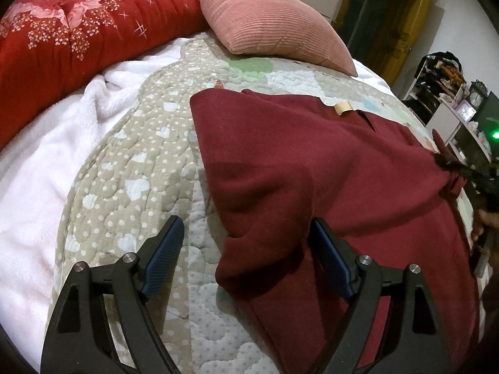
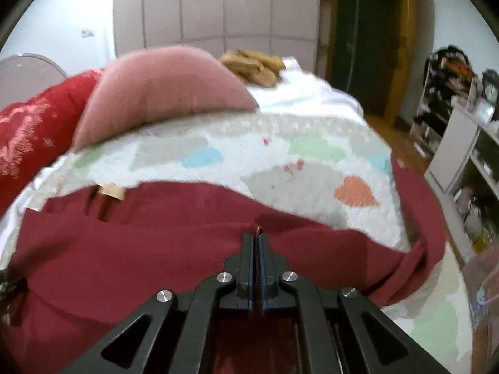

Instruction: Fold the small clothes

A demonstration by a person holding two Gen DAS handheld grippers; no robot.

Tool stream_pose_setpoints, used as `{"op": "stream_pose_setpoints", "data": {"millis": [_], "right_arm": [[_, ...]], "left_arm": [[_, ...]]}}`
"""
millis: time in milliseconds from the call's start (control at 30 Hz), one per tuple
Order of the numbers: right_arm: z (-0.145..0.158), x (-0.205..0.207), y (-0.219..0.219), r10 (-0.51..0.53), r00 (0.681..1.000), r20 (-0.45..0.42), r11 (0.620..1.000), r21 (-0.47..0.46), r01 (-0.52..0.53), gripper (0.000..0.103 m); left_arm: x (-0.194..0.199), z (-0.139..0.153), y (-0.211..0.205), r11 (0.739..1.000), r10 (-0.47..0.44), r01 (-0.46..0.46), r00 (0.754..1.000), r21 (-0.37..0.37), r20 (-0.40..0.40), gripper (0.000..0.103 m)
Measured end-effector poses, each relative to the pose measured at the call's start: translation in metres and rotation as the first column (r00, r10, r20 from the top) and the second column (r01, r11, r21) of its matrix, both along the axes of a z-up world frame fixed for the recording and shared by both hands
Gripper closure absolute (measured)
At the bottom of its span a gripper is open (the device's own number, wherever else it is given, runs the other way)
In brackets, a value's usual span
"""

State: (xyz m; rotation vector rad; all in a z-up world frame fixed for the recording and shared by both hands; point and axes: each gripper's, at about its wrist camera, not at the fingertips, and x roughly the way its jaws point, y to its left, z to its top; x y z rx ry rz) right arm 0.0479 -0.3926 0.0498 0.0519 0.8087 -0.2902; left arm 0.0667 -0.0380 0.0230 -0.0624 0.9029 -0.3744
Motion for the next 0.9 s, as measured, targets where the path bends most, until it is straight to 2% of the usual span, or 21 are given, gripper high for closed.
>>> {"op": "stream_pose_setpoints", "data": {"millis": [67,133,233,267,333,433,567,633,667,700,800,900], "right_arm": [[-0.014,0.006,-0.003,-0.018,0.998,-0.061,1.000,-0.004,0.018,0.100],[-0.010,-0.004,-0.006,-0.042,0.998,-0.048,0.999,0.030,0.043,0.098],[0.010,-0.027,-0.001,-0.059,0.998,0.003,0.997,0.045,0.059,0.084],[0.015,-0.033,0.003,-0.042,0.999,0.019,0.998,0.054,0.041,0.077],[0.021,-0.043,0.015,0.007,0.999,0.037,0.997,0.071,-0.010,0.070],[0.018,-0.042,0.029,0.062,0.998,0.029,0.993,0.095,-0.065,0.069],[0.002,-0.034,0.036,0.068,0.998,-0.003,0.992,0.104,-0.067,0.069],[-0.016,-0.032,0.034,0.044,0.997,-0.065,0.994,0.106,-0.037,0.069],[-0.021,-0.035,0.034,0.045,0.997,-0.069,0.993,0.110,-0.037,0.069],[-0.021,-0.040,0.034,0.047,0.998,-0.044,0.993,0.109,-0.042,0.069],[-0.017,-0.046,0.032,0.052,0.997,-0.054,0.991,0.125,-0.045,0.069],[-0.007,-0.051,0.031,0.056,0.998,-0.034,0.990,0.129,-0.051,0.069]], "left_arm": [[0.000,0.000,0.000,1.000,0.000,0.000,1.000,-0.003,0.001,0.019],[-0.001,0.001,0.001,1.000,0.001,-0.001,1.000,-0.016,0.003,0.019],[-0.005,0.007,0.004,0.999,0.014,-0.013,1.000,-0.031,0.022,0.019],[-0.008,0.013,0.005,0.999,0.018,-0.016,0.999,-0.033,0.041,0.019],[-0.014,0.023,0.005,0.999,0.013,-0.011,0.998,-0.033,0.067,0.019],[-0.021,0.037,-0.004,1.000,-0.003,0.004,0.996,-0.015,0.093,0.019],[-0.018,0.038,-0.026,1.000,-0.016,0.015,0.998,0.008,0.054,0.019],[-0.014,0.036,-0.036,1.000,-0.007,0.007,0.999,0.004,0.033,0.019],[-0.011,0.035,-0.043,1.000,0.003,-0.003,1.000,0.006,0.029,0.019],[-0.011,0.035,-0.047,1.000,0.011,-0.012,1.000,0.007,0.029,0.019],[-0.008,0.038,-0.058,0.999,0.040,-0.041,0.999,0.011,0.031,0.019],[-0.011,0.045,-0.063,0.998,0.067,-0.068,0.995,0.013,0.071,0.019]]}}
